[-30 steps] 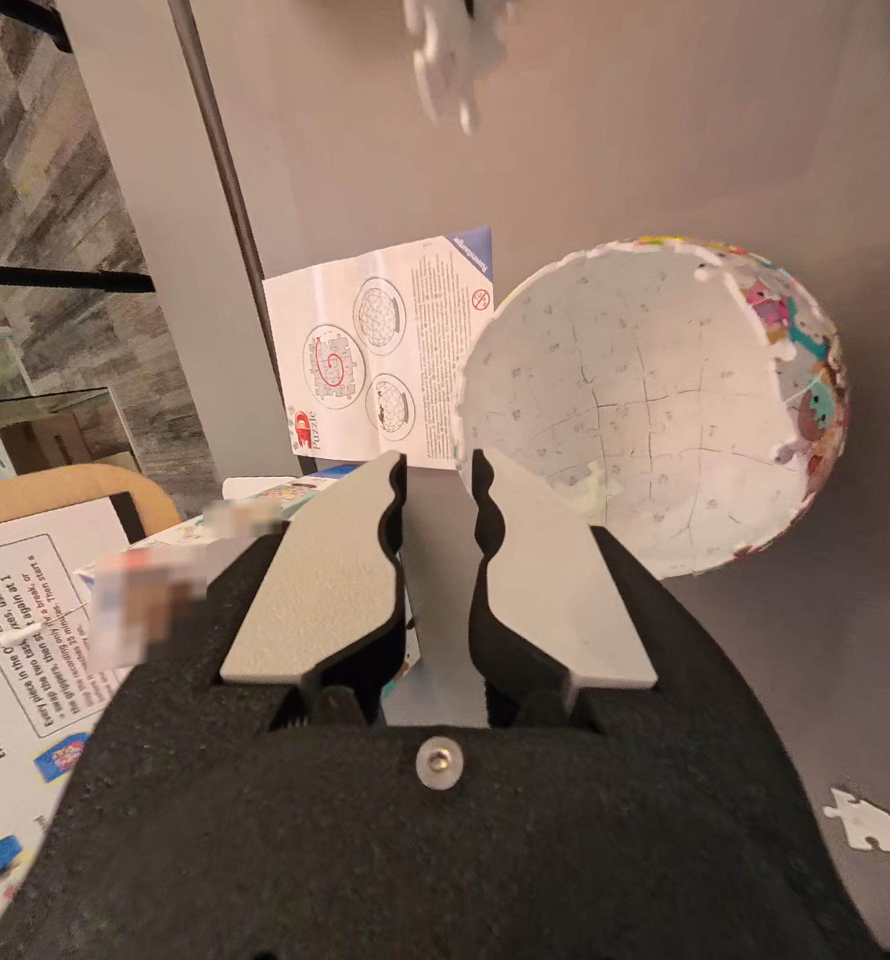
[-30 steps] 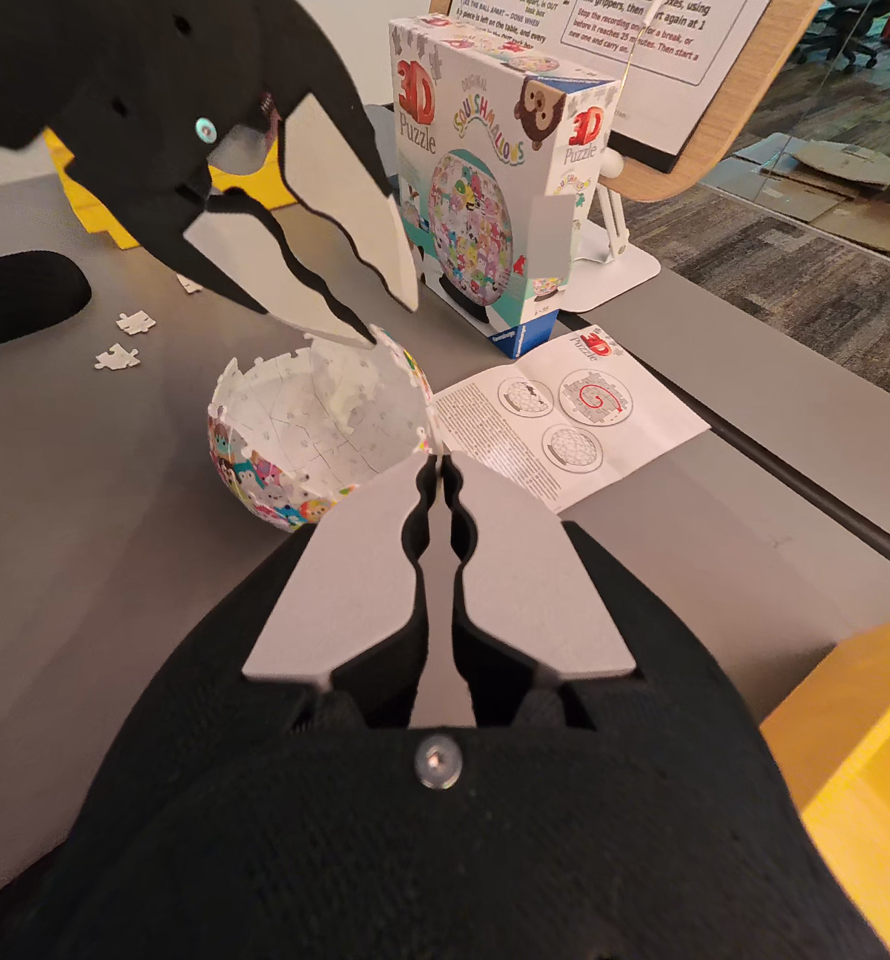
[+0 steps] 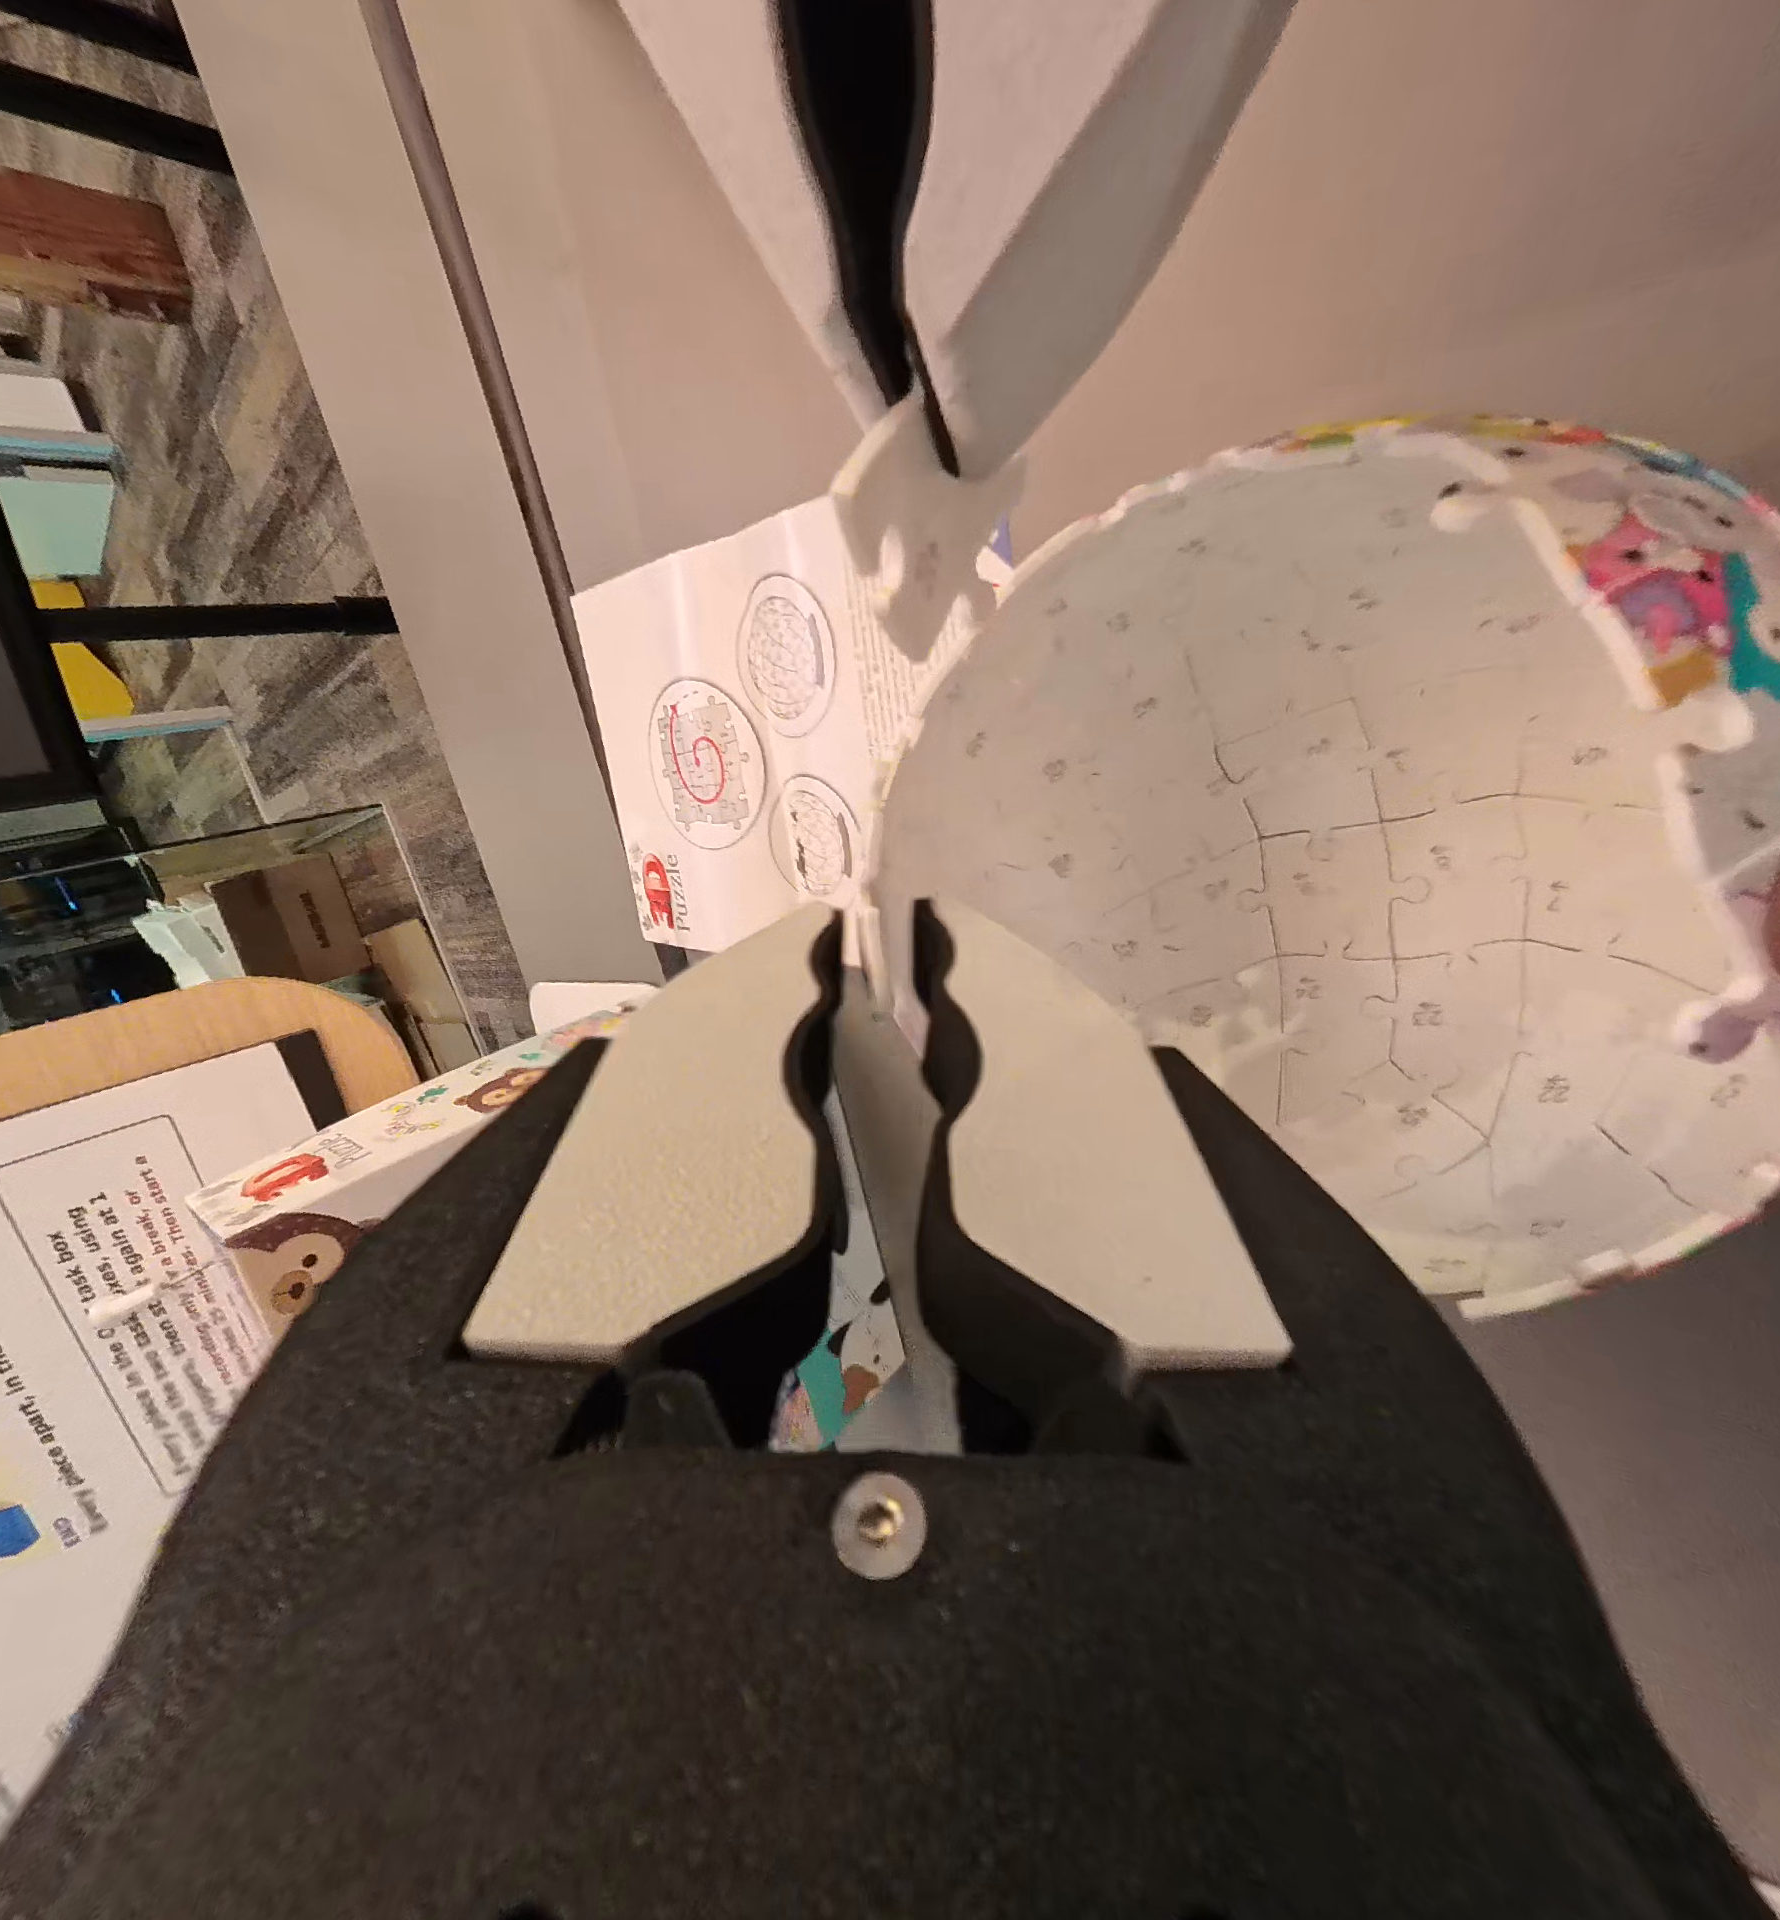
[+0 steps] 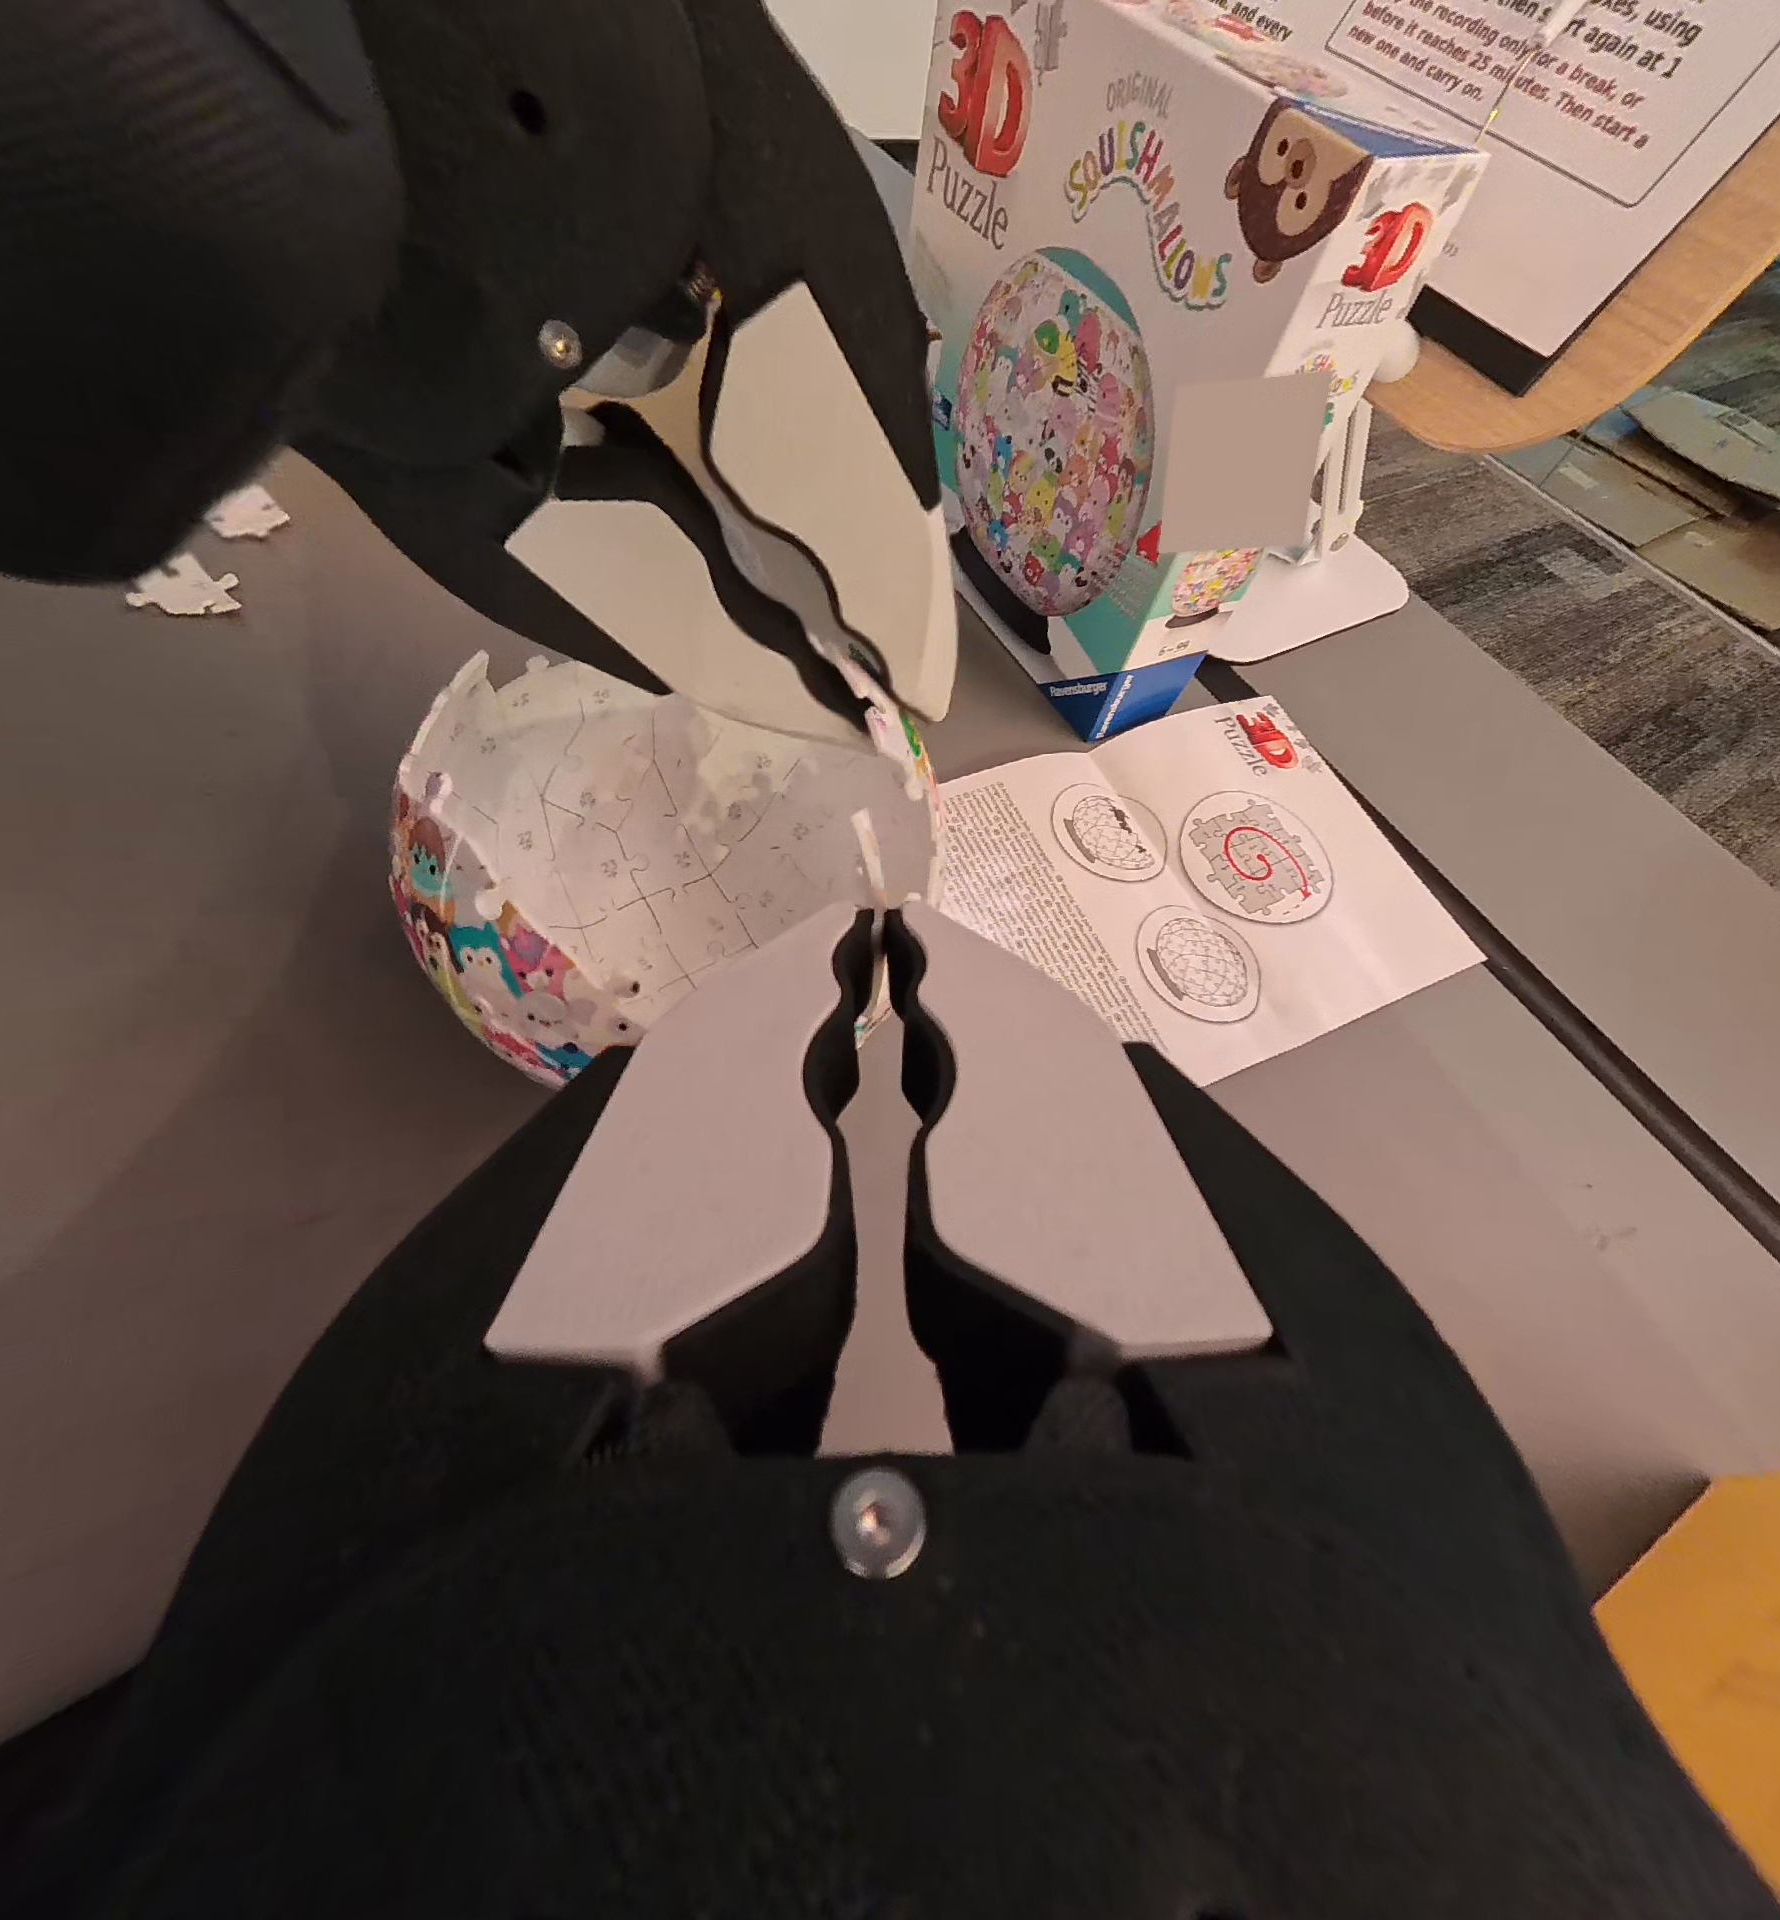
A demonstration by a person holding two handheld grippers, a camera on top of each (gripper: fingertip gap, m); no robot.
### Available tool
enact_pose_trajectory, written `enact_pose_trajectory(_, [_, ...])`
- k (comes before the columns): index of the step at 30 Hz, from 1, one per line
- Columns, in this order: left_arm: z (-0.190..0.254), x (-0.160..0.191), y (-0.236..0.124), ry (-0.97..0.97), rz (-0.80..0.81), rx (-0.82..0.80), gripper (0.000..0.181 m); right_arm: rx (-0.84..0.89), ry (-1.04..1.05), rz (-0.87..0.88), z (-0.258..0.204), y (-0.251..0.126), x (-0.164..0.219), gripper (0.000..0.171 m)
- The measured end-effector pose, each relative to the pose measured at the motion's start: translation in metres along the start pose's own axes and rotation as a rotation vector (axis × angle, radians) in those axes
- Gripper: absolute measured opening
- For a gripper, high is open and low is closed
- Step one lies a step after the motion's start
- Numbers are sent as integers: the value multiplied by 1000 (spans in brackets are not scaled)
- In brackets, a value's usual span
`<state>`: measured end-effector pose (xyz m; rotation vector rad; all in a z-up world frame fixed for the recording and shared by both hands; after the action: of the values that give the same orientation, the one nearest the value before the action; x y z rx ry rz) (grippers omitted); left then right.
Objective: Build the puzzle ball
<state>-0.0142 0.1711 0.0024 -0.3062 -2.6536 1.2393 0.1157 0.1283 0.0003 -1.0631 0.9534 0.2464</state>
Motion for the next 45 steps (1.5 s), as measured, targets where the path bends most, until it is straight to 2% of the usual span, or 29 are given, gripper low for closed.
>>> enact_pose_trajectory(2, [-1, 1, 2, -16, -25, 11, 27, 1, 0, 11, 0, 1, -1, 3])
enact_pose_trajectory(14, [-13, 2, -23, -75, 140, 211, 32, 88, -89, -88, -7, 19, -8, 3])
enact_pose_trajectory(17, [-15, 3, -23, -50, 164, 201, 37, 104, -104, -125, -9, 24, -10, 3])
enact_pose_trajectory(25, [-14, -4, -19, 43, 200, 192, 36, 193, -146, -185, -10, 31, -15, 3])
enact_pose_trajectory(34, [-18, -3, -19, 101, 240, 227, 35, 185, -159, -171, -11, 31, -15, 3])
enact_pose_trajectory(45, [-21, 0, -21, 99, 375, 223, 20, 234, -207, -150, -12, 29, -15, 4])
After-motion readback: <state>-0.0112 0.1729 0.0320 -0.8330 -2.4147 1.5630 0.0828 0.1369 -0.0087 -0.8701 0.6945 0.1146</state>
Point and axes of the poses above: each gripper's, where its closed fingertips meet, y out along the fingers, x out of its underside, z = x × y across the jaws, the point moved 8 cm from there along -y, back along the fingers, and after that the axes turned 14 degrees about -z, right-handed, at the moved point
